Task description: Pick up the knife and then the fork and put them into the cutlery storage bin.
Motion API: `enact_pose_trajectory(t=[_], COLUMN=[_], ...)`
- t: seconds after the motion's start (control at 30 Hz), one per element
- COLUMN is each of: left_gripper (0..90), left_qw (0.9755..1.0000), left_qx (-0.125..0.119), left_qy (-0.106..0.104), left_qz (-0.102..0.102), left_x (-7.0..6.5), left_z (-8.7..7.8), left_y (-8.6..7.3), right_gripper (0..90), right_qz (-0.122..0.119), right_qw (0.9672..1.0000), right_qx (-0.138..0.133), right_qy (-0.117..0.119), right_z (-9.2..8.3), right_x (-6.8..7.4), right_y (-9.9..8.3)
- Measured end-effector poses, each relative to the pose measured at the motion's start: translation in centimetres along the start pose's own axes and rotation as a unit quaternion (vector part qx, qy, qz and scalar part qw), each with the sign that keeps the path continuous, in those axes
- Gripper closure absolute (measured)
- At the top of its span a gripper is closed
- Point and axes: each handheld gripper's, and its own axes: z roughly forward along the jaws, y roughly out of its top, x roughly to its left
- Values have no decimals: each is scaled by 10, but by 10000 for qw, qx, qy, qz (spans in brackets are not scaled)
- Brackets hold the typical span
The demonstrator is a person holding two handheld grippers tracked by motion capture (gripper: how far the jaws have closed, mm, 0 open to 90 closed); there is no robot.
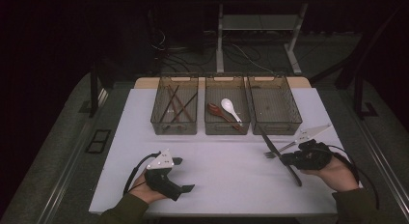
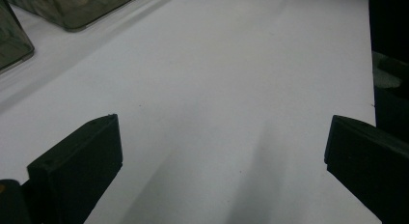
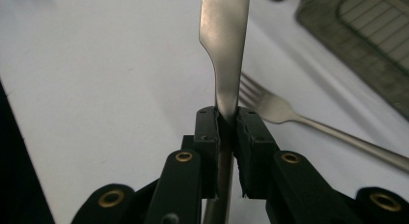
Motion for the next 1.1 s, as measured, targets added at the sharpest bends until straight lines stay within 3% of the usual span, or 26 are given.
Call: enact_pose_trajectory(t=[0.3, 0.5, 0.8, 1.1], left_gripper=[0, 0, 0, 0], left_qw=[10000, 10000, 10000, 10000], left_qx=[-6, -7, -10, -8], left_qy=[12, 28, 31, 19], left_qz=[13, 16, -2, -1], left_x=[0, 0, 0, 0], left_z=[-1, -2, -1, -1], left_y=[0, 0, 0, 0], right_gripper=[801, 801, 801, 801], right_qz=[289, 474, 747, 862], right_qw=[9982, 9951, 9867, 9779], right_qx=[-504, -809, -1332, -1746], right_qy=[-126, -313, -564, -763], right_z=[-14, -23, -34, -42], right_x=[-11, -19, -35, -49], right_y=[-3, -3, 4, 14])
